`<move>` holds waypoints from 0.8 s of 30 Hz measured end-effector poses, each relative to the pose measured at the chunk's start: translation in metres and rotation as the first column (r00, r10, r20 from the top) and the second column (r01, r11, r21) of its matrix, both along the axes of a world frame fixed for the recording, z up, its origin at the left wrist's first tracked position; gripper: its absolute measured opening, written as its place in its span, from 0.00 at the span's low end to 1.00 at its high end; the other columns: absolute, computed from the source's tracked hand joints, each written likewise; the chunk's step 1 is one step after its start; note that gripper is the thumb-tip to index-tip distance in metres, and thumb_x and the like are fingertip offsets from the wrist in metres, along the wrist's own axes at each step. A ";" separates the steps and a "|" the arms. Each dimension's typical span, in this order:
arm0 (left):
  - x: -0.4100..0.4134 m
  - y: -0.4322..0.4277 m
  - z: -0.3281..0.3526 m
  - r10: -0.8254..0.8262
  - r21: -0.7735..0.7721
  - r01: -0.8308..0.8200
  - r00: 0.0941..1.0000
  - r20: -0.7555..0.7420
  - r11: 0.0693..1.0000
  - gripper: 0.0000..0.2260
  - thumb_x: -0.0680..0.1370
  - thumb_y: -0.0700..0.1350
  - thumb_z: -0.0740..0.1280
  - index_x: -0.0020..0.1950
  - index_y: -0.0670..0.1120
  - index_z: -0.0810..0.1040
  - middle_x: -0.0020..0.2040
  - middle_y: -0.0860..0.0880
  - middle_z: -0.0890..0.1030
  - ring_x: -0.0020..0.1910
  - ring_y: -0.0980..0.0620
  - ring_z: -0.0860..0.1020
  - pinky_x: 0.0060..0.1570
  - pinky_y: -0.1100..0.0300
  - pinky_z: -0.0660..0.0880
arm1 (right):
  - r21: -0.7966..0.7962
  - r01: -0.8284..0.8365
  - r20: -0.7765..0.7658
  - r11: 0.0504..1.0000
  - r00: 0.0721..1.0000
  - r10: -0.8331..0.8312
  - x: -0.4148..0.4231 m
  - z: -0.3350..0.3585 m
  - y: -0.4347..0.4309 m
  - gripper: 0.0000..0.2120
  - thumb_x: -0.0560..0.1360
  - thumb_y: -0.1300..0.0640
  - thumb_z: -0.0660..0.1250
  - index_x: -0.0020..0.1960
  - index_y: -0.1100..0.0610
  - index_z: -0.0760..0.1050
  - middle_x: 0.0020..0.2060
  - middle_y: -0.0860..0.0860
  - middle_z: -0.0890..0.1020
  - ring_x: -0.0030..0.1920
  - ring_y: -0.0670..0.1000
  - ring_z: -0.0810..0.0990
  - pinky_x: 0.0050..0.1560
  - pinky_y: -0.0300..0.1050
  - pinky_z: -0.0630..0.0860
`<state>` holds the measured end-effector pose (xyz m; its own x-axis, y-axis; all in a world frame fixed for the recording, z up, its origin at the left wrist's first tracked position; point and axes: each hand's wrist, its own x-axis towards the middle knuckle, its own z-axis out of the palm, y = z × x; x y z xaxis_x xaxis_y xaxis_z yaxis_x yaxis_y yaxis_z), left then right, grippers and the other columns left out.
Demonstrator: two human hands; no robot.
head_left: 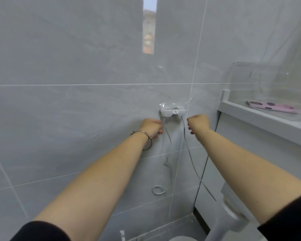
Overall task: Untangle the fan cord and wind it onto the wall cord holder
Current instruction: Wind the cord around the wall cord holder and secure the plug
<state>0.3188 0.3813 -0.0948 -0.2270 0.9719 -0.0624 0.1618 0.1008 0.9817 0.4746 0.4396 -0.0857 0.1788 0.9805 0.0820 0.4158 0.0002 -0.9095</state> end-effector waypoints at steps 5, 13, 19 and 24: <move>0.011 0.008 -0.002 0.035 -0.014 -0.035 0.999 0.033 0.999 0.08 0.77 0.33 0.59 0.44 0.45 0.73 0.34 0.49 0.74 0.15 0.63 0.72 0.26 0.68 0.70 | -0.193 -0.023 -0.088 0.981 0.996 0.006 0.005 0.006 0.001 0.08 0.76 0.66 0.57 0.37 0.63 0.69 0.44 0.60 0.76 0.38 0.55 0.76 0.32 0.44 0.72; 0.026 0.016 0.001 -0.053 -0.095 0.078 0.968 0.245 0.992 0.09 0.79 0.34 0.56 0.45 0.44 0.74 0.43 0.45 0.77 0.43 0.51 0.78 0.35 0.63 0.67 | -0.306 -0.100 -0.105 0.947 0.992 0.071 -0.001 0.014 -0.004 0.12 0.79 0.63 0.54 0.57 0.64 0.74 0.55 0.61 0.80 0.47 0.53 0.74 0.60 0.51 0.73; 0.036 0.026 -0.005 -0.111 -0.072 0.148 0.923 0.370 0.986 0.10 0.78 0.36 0.58 0.55 0.46 0.73 0.57 0.48 0.75 0.59 0.51 0.75 0.50 0.58 0.71 | -0.344 -0.093 -0.154 0.934 0.987 0.042 0.005 0.011 0.005 0.17 0.80 0.61 0.51 0.63 0.63 0.73 0.45 0.58 0.80 0.45 0.53 0.73 0.62 0.50 0.70; 0.041 0.030 -0.003 -0.146 -0.018 0.175 0.870 0.471 0.984 0.20 0.78 0.34 0.54 0.69 0.43 0.68 0.69 0.48 0.72 0.68 0.49 0.70 0.66 0.52 0.64 | -0.370 -0.168 -0.087 0.914 0.986 0.146 0.010 0.003 0.017 0.15 0.80 0.59 0.52 0.48 0.59 0.78 0.48 0.55 0.78 0.50 0.53 0.73 0.62 0.50 0.66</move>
<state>0.3601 0.4109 -0.0979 0.0014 0.9838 -0.1791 -0.2938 0.1716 0.9404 0.4845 0.4565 -0.0832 0.0140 0.9531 -0.3023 0.3864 -0.2840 -0.8775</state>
